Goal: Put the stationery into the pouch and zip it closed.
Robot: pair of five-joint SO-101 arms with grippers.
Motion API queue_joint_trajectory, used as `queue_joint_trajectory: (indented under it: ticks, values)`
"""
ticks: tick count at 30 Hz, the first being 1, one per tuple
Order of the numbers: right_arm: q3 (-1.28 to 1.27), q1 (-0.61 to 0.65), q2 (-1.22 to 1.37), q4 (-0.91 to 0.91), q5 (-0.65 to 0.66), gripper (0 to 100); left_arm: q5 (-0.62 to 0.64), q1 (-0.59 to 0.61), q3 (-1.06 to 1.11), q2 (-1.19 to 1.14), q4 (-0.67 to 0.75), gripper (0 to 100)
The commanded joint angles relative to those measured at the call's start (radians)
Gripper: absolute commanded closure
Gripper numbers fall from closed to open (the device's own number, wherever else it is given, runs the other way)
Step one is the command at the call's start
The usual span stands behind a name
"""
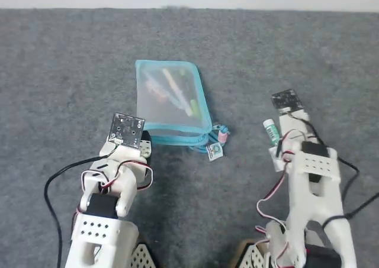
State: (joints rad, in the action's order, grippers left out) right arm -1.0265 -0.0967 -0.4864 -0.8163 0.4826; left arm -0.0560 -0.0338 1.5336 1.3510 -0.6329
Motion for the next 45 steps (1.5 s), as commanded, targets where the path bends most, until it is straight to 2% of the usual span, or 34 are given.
queue_joint_trajectory:
  ticks: [1, 4, 9, 21, 27, 34, 39, 45]
  values:
    - [0.011, 0.093, 0.022, 0.030, 0.014, 83.2, -0.011, 0.006, -0.007, 0.025, 0.037, 99]
    - [0.028, 0.093, 0.047, 0.053, 0.012, 83.2, -0.014, 0.006, 0.004, 0.025, 0.037, 99]
    - [0.074, 0.015, 0.096, 0.061, 0.020, 83.2, -0.012, 0.006, 0.005, 0.025, 0.037, 99]
    - [0.176, -0.030, 0.341, 0.064, 0.021, 83.8, -0.011, 0.006, 0.005, 0.025, 0.037, 99]
    - [0.199, -0.065, 0.371, 0.054, 0.021, 99.2, -0.011, 0.003, 0.005, 0.025, 0.037, 99]
    - [0.203, -0.056, 0.314, 0.010, 0.012, 99.2, -0.011, 0.006, 0.005, 0.025, 0.038, 99]
    - [0.235, 0.005, 0.067, -0.226, -0.061, 99.2, -0.011, 0.006, 0.015, 0.025, 0.043, 99]
    - [0.241, 0.272, -0.303, -0.515, -0.078, 99.2, -0.011, 0.006, 0.016, 0.025, 0.043, 99]
